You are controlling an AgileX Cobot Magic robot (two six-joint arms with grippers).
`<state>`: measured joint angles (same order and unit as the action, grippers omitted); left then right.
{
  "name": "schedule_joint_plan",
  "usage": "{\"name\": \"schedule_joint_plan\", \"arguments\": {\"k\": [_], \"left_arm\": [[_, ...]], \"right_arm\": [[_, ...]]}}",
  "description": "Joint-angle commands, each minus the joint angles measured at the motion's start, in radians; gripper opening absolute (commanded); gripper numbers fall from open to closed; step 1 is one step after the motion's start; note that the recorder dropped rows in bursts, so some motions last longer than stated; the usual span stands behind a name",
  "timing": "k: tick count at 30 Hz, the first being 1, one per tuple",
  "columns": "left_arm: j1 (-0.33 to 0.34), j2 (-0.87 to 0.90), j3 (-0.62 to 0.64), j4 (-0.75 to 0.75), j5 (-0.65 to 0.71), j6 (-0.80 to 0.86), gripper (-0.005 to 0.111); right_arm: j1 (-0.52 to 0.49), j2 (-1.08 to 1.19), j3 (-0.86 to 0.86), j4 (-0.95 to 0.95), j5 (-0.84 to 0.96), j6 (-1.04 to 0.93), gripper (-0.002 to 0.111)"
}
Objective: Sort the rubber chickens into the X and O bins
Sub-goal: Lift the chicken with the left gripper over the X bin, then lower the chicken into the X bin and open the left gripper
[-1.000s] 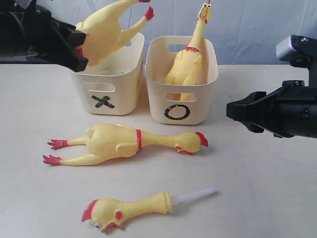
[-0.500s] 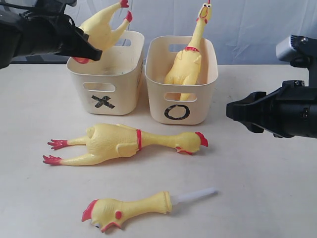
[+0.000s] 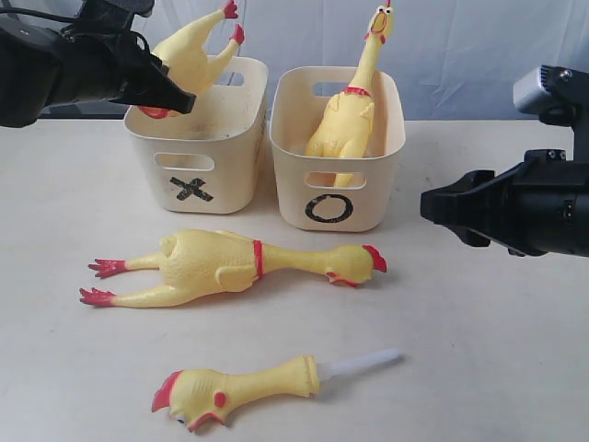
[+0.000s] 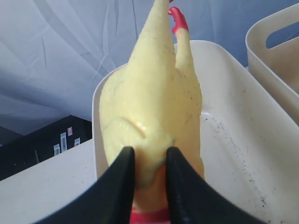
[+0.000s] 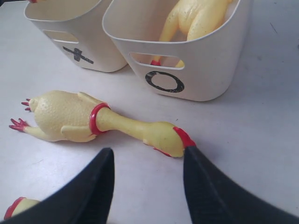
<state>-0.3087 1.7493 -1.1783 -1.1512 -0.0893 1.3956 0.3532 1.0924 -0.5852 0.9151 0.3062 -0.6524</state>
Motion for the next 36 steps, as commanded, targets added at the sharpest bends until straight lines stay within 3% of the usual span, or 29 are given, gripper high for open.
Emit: {"name": "schedule_joint_plan", "arguments": {"k": [1,6,10,19,26,33,36], "left_arm": [[0.002,0.019,-0.011,0.008,0.003,-0.007,0.016],[0.002,0.023,-0.011,0.008,0.002,-0.007,0.044],[0.002,0.023,-0.011,0.001,-0.02,-0.007,0.054],[0.002,0.011,-0.011,-0.04,0.007,-0.007,0.054],[0.002,-0.062,-0.011,-0.034,0.145,-0.007,0.054],[0.002,-0.174,-0.011,0.141,0.446,-0.016,0.054],[0.002,-0.207,-0.011,0.298,0.558,-0.121,0.047]], "right_arm": [[-0.001,-0.007,0.003,0.002,-0.001,-0.002,0.045],[-0.001,-0.007,0.003,0.002,0.001,-0.002,0.045],[-0.001,-0.007,0.003,0.002,0.001,-0.002,0.045],[-0.001,-0.007,0.003,0.002,0.001,-0.002,0.045],[-0.001,-0.007,0.003,0.002,0.003,-0.002,0.045],[-0.001,-0.007,0.003,0.002,0.009,-0.002,0.045],[-0.001,-0.007,0.003,0.002,0.014,-0.002,0.045]]}}
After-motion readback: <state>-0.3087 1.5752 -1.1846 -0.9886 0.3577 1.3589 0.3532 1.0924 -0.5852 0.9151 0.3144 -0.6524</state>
